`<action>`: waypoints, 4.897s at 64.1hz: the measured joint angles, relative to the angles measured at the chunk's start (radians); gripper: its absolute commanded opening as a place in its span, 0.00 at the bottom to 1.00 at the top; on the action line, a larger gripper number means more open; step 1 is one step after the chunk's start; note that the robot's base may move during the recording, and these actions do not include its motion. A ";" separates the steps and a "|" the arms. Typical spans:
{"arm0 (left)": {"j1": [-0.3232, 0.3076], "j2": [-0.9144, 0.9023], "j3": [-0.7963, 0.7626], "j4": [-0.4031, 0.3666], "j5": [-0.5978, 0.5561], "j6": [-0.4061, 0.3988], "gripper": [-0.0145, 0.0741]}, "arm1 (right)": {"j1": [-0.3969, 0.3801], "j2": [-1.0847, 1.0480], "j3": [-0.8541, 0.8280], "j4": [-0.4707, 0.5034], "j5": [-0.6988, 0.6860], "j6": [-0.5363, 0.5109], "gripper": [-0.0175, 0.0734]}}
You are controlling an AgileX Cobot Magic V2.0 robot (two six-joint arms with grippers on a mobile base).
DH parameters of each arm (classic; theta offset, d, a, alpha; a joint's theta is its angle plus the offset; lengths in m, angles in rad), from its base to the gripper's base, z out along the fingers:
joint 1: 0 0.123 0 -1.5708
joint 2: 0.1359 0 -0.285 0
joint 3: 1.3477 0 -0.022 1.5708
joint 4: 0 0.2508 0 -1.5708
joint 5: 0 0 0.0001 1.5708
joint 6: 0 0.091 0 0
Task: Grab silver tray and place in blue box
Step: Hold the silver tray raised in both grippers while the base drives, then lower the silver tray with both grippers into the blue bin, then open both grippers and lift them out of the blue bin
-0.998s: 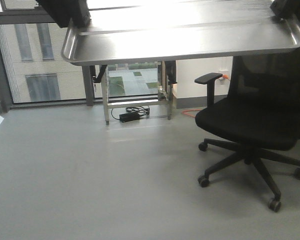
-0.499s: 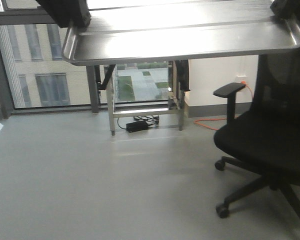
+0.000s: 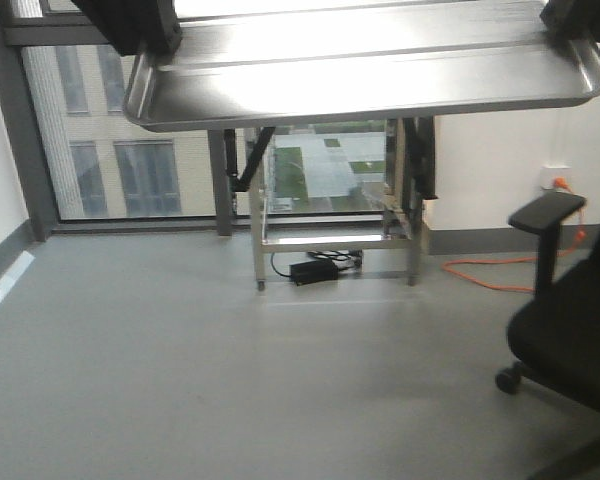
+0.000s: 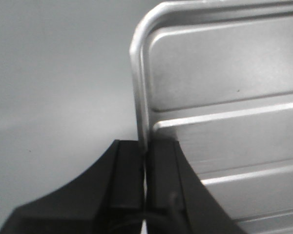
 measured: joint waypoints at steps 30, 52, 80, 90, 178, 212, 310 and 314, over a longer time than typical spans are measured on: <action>0.000 0.000 0.000 -0.002 -0.002 0.000 0.05 | 0.000 0.000 0.000 0.000 0.000 0.000 0.25; 0.000 0.000 0.000 -0.002 -0.002 0.000 0.05 | 0.000 0.000 0.000 0.000 0.000 0.000 0.25; 0.000 0.000 0.000 -0.002 -0.002 0.000 0.05 | 0.000 0.000 0.000 0.000 -0.002 0.000 0.25; 0.000 0.000 0.000 -0.002 -0.002 0.000 0.05 | 0.000 0.000 0.000 0.000 -0.002 0.000 0.25; 0.000 0.000 0.000 -0.002 0.000 0.000 0.05 | 0.000 0.000 0.000 0.000 -0.002 0.000 0.25; 0.000 0.000 0.000 -0.002 0.000 0.000 0.05 | 0.000 0.000 0.000 0.000 -0.002 0.000 0.25; 0.192 0.346 -0.264 0.125 -0.206 0.012 0.07 | -0.045 0.558 -0.486 -0.082 -0.078 -0.002 0.28; 0.196 0.358 -0.264 0.111 -0.206 0.024 0.11 | -0.046 0.581 -0.488 -0.083 -0.080 -0.002 0.34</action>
